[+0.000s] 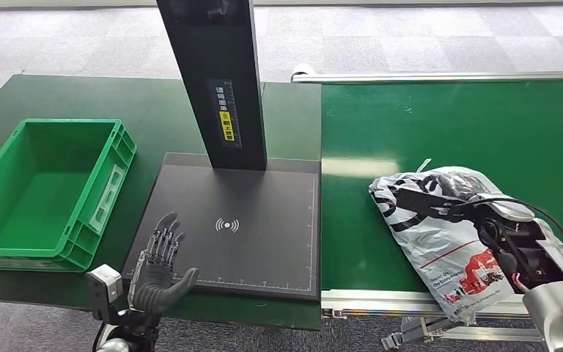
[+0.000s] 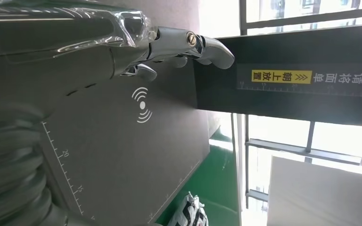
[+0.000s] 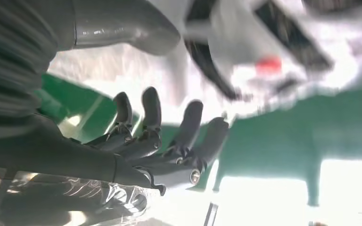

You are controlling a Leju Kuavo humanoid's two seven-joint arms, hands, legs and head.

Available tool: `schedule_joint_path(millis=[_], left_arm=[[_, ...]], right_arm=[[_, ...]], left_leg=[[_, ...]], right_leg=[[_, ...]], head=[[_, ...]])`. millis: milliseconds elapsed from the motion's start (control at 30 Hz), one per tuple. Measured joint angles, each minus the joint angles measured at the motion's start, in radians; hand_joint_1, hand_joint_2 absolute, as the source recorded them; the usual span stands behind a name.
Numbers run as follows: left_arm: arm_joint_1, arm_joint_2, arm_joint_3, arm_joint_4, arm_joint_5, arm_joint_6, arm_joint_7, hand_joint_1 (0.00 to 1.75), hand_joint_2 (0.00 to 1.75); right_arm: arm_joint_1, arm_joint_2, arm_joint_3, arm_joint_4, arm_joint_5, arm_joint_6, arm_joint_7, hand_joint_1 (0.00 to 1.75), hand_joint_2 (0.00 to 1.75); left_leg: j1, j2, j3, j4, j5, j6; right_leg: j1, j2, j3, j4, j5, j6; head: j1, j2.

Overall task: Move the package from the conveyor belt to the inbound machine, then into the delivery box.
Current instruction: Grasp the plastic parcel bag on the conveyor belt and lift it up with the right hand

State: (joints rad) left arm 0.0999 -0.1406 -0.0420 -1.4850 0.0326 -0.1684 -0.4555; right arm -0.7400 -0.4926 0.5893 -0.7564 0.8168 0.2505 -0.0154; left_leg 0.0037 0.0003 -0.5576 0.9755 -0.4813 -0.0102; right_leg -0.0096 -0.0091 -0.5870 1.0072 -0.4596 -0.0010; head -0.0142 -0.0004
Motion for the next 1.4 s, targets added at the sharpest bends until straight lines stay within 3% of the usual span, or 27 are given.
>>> schedule_joint_path(millis=[100,200,333,567,833,1067,1200,1400], left_arm=[[0.014,-0.008,0.003,-0.012,-0.008,-0.01,-0.007,0.0,1.75],[0.02,-0.013,0.005,-0.014,-0.011,-0.013,-0.009,0.0,1.75],[0.019,-0.017,0.009,-0.014,-0.014,-0.01,-0.009,0.0,1.75],[-0.002,-0.023,0.013,0.005,-0.014,0.001,-0.005,0.0,1.75],[-0.013,-0.027,0.013,0.022,-0.045,0.048,-0.004,0.0,1.75],[-0.017,-0.027,0.012,0.024,-0.034,0.069,-0.003,0.0,1.75],[-0.02,-0.027,0.012,0.03,-0.029,0.071,-0.003,0.0,1.75],[-0.028,-0.028,0.004,0.043,-0.016,0.085,-0.006,0.0,1.75]], right_arm=[[0.005,0.034,-0.03,-0.012,0.065,-0.096,0.052,0.0,1.75],[0.011,0.055,-0.047,-0.012,0.111,-0.093,0.077,0.0,1.75],[0.012,0.068,-0.05,0.012,0.159,0.006,0.083,0.0,1.75],[0.0,0.088,-0.004,0.1,0.186,0.168,-0.003,0.0,1.75],[-0.016,0.098,0.068,0.152,0.193,0.208,-0.033,0.0,1.75],[-0.017,0.098,0.17,0.177,0.185,0.288,-0.11,0.01,1.75],[-0.023,0.102,0.214,0.193,0.18,0.315,-0.131,1.75,1.75],[-0.042,0.129,0.283,0.235,0.18,0.325,-0.146,1.75,1.75]], left_leg=[[0.0,0.0,0.0,0.0,0.0,0.0],[0.0,-0.001,0.0,0.0,0.0,0.0],[0.0,0.0,0.0,0.0,0.0,0.0],[0.0,-0.001,0.0,0.0,0.0,0.0],[0.0,0.0,0.0,0.0,0.0,0.0],[0.0,0.0,0.001,0.0,0.0,0.0],[0.0,0.0,0.002,0.0,0.0,0.0],[0.0,0.001,0.011,0.0,-0.002,0.001]], right_leg=[[0.0,0.0,0.0,0.0,0.0,0.0],[0.0,-0.001,0.0,0.0,0.0,0.0],[0.0,0.0,0.0,0.0,0.0,0.0],[0.0,0.0,0.0,0.0,0.0,0.0],[0.0,0.0,0.0,0.0,0.0,0.0],[0.0,0.0,0.0,0.0,0.0,0.0],[0.0,0.0,0.002,0.0,0.0,0.0],[0.0,0.0,0.01,-0.001,-0.002,0.001]], head=[[0.0,0.0],[0.0,0.0],[0.0,0.0],[0.0,0.0],[0.0,0.0],[0.0,0.0],[0.0,0.0],[0.0,0.0]])
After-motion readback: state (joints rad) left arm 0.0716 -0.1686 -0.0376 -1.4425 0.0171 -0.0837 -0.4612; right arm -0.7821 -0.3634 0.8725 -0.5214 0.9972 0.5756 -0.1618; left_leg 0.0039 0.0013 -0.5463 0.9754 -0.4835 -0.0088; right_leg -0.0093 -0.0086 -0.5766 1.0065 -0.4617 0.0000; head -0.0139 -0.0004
